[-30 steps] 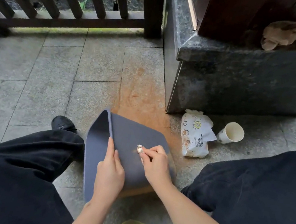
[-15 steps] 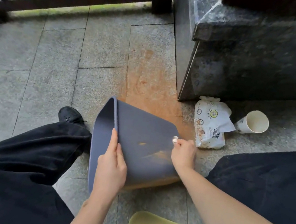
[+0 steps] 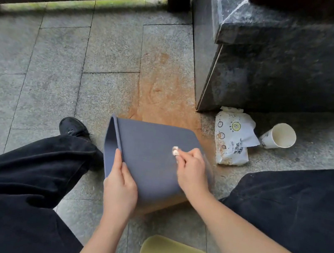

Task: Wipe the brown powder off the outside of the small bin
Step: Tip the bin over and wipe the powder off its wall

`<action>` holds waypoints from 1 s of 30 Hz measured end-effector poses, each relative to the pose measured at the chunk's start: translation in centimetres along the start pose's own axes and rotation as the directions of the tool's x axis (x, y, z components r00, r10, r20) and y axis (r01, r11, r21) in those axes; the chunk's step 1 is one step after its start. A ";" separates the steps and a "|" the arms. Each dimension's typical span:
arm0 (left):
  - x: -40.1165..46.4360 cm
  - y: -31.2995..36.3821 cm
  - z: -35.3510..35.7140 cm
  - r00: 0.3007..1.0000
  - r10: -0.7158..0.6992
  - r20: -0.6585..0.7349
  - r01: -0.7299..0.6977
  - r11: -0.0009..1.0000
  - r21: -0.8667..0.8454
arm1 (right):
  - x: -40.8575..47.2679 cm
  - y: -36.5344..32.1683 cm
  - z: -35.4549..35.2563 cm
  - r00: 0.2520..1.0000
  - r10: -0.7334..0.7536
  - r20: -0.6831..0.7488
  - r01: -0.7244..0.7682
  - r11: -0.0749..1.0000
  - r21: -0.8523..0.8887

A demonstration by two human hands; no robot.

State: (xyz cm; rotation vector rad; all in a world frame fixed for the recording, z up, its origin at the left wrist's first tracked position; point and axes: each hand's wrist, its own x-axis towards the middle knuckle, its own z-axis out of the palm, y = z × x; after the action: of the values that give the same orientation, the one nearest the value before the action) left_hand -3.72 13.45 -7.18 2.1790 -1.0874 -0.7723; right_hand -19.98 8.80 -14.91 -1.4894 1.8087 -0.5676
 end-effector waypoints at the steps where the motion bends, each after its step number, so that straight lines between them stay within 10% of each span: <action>1: 0.1 0.1 0.1 1.000 0.009 -0.002 -0.009 1.000 0.005 | 1.2 2.3 -0.7 0.993 0.113 -0.018 -0.114 0.990 -0.088; 6: 0.5 0.8 -0.1 0.996 0.086 0.016 -0.087 0.993 0.074 | 2.2 6.3 -2.2 0.899 0.424 -0.109 -0.437 0.887 -0.147; 11: 0.7 1.0 -0.1 0.995 0.088 0.039 -0.090 0.994 0.057 | -0.9 -3.1 -0.7 0.999 0.047 0.008 -0.047 0.998 -0.052; 18: -0.1 -0.6 0.3 0.992 -0.126 -0.010 0.125 0.991 -0.056 | -5.4 -7.7 0.2 0.929 -0.351 0.115 0.347 0.936 0.054; 26: 0.8 -0.9 0.8 0.992 -0.117 -0.052 0.117 0.993 0.001 | 1.9 3.2 -3.8 0.962 0.253 -0.100 -0.270 0.932 -0.242; 30: 0.6 -0.7 0.8 0.997 -0.069 -0.023 0.070 0.997 0.021 | -1.1 -3.1 -1.8 0.997 0.076 -0.004 -0.075 0.984 -0.158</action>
State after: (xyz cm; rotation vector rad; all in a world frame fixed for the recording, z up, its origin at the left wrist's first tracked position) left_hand -3.62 13.13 -8.31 2.2489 -1.0181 -0.7683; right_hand -19.19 8.88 -11.22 -1.5166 1.9376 -0.3920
